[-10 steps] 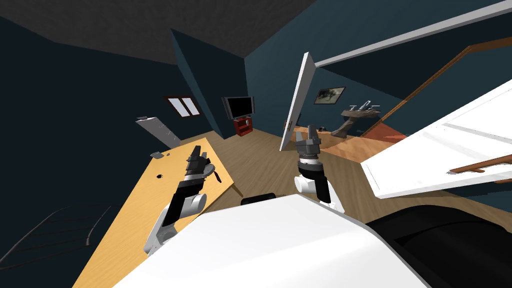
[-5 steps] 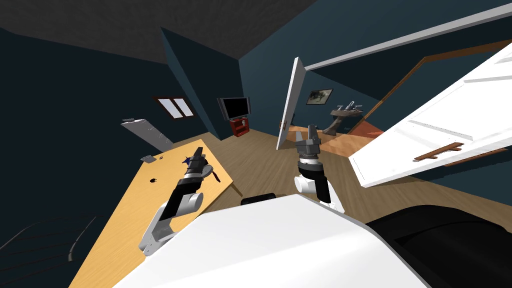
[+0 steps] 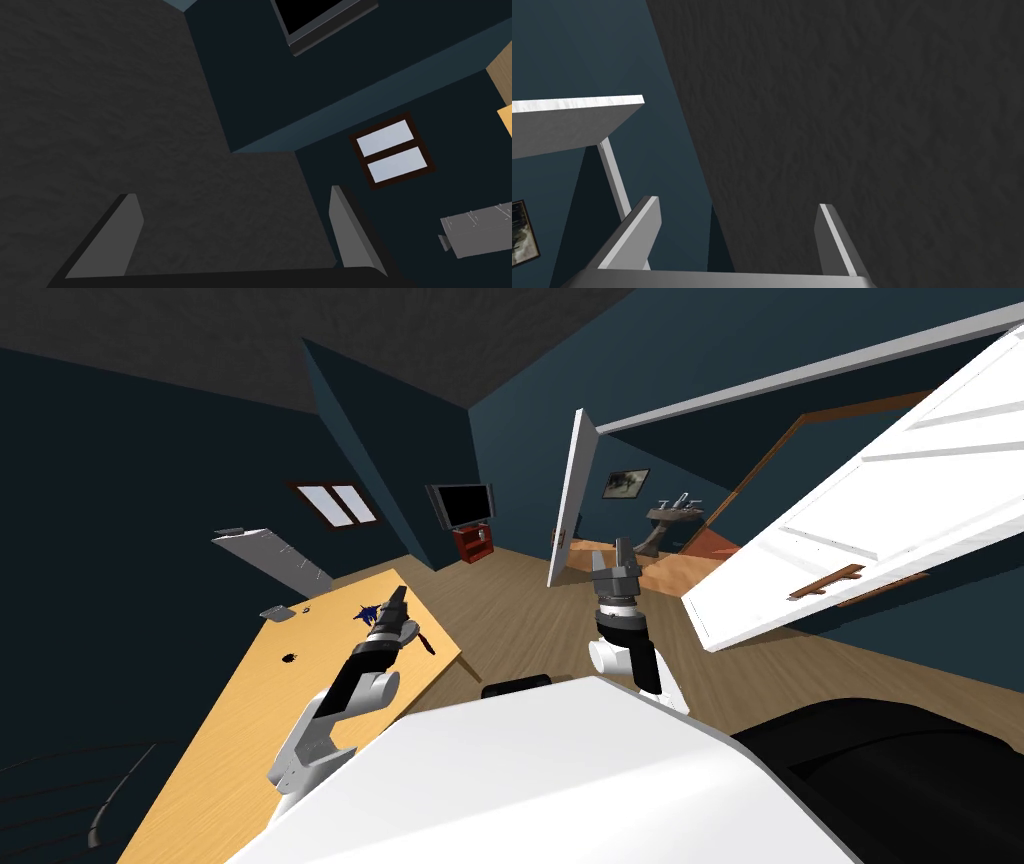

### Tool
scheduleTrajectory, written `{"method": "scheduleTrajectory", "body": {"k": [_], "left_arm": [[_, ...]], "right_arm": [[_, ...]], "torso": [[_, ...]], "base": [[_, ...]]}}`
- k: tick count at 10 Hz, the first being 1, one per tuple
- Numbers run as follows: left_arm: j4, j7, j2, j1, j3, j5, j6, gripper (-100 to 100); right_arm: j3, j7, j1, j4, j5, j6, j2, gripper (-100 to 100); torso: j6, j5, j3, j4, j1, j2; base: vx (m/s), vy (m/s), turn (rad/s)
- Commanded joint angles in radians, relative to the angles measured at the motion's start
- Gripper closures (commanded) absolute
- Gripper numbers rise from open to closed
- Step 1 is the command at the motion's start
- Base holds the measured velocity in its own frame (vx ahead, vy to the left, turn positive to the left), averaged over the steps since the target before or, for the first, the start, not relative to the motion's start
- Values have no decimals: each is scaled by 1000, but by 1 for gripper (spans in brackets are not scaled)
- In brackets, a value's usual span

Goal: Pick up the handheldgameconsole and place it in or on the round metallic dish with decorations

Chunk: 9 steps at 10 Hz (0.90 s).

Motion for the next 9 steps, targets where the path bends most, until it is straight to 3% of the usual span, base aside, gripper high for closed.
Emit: {"method": "scheduleTrajectory", "body": {"k": [1,2,9], "left_arm": [[3,-4,4,-3,3,3,14,-100],[28,-34,24,-13,20,18,59,-100],[28,-34,24,-13,20,18,66,-100]], "right_arm": [[0,0,0,0,0,0,0,0],[0,0,0,0,0,0,0,0],[0,0,0,0,0,0,0,0]], "torso": [[0,0,0,0,0,0],[0,0,0,0,1,-1],[0,0,-1,0,2,-1]], "base": [[-15,-9,-42],[-28,-22,-85],[-6,0,-15]]}}
